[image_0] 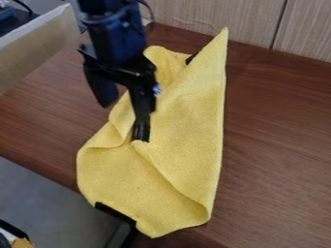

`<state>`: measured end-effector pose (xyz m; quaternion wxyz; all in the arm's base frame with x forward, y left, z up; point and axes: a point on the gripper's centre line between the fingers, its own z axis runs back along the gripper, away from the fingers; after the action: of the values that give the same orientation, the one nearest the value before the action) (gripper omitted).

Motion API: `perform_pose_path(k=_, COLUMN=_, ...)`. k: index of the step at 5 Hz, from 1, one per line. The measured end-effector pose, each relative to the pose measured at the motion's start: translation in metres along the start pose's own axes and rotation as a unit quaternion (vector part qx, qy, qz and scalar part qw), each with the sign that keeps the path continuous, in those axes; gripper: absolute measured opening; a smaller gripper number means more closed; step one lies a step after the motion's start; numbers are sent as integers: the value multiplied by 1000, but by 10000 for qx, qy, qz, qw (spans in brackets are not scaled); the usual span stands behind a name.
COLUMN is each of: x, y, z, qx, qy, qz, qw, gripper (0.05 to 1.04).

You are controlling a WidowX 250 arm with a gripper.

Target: Unfold the cloth left to to bottom right

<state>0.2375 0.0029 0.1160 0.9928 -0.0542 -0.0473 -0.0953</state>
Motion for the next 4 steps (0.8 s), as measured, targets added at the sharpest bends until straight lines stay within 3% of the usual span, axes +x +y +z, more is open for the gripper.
perform_pose_path(k=2, x=-13, y=-13, z=-19, qx=102, qy=249, qz=-81, qw=9996, gripper=1000)
perform_pose_path(k=3, x=-14, y=-14, z=-25, qx=154, qy=222, qz=-155, qw=9995, gripper=1000)
perform_pose_path(k=4, x=-12, y=-17, z=-38, qx=127, qy=408, qz=-222, qw=9988, gripper=1000)
